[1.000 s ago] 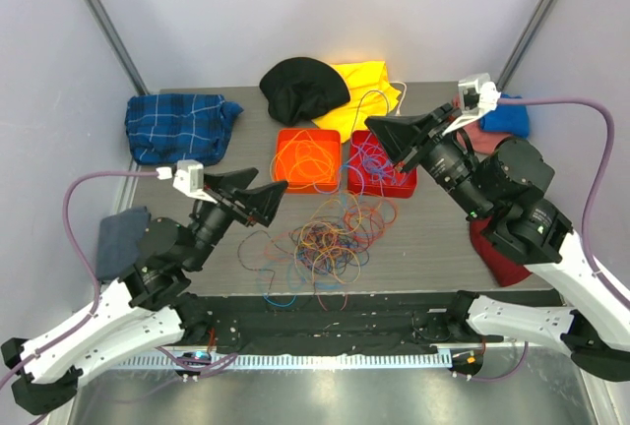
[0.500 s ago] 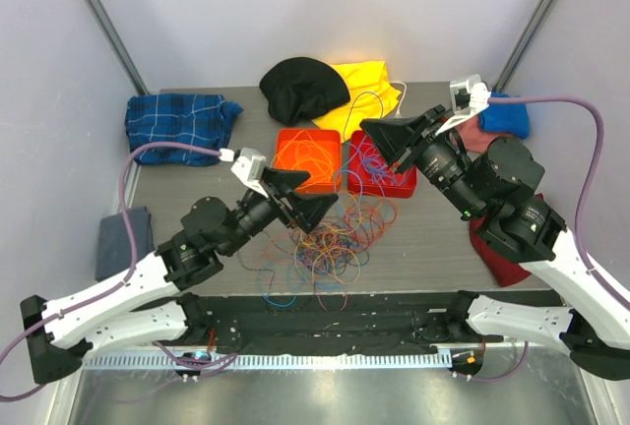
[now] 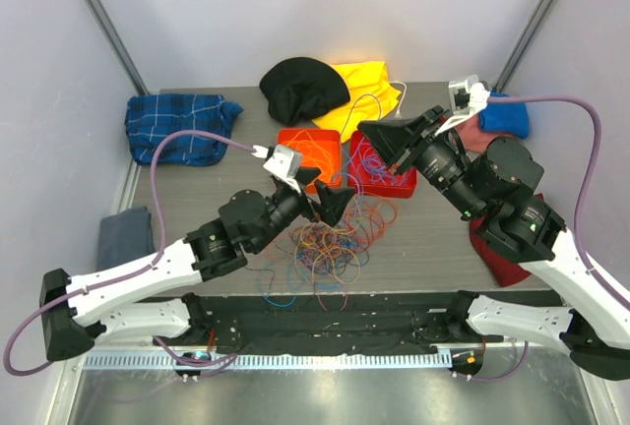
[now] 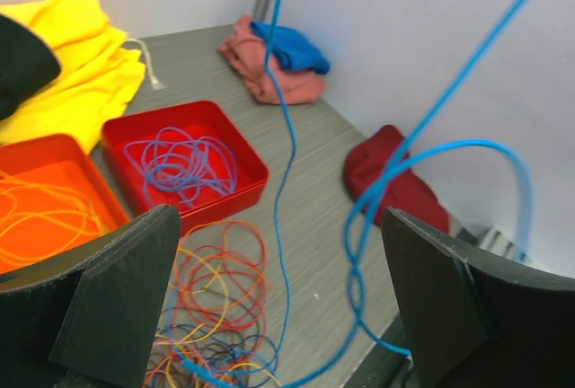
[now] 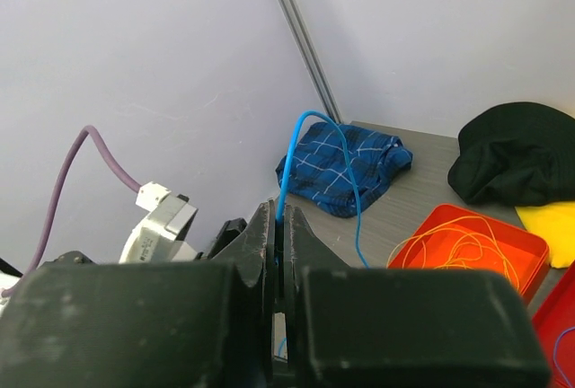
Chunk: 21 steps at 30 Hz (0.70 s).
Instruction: Untangle the cables
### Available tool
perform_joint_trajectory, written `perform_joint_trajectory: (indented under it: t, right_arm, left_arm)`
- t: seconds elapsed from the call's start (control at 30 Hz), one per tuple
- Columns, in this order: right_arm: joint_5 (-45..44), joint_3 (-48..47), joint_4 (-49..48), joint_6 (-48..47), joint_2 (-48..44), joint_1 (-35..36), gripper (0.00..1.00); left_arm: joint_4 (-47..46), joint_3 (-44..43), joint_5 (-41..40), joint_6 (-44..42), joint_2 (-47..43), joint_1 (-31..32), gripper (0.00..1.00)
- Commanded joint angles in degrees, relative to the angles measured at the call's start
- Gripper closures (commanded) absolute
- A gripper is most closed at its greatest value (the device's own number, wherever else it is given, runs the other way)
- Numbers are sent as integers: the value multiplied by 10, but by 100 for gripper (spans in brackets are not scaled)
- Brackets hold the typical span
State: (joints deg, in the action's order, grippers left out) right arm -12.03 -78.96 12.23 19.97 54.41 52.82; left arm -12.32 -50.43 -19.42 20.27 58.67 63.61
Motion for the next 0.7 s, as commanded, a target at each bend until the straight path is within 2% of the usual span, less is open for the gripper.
perform_joint_trajectory:
  t: [0.0, 0.27, 0.47, 0.67]
  right_arm:
    - [10, -4, -21, 8, -7, 3, 99]
    - [29, -7, -28, 22, -8, 2, 99]
    - [20, -29, -12, 10, -17, 3, 99]
    - [4, -46, -4, -12, -23, 2, 99]
  left_arm:
    - [-24, -20, -63, -23, 7, 1, 0]
    - [-31, -19, -134, -51, 59, 1, 4]
    - [31, -7, -224, -49, 81, 0, 12]
    - [104, 61, -265, 49, 45, 1, 16]
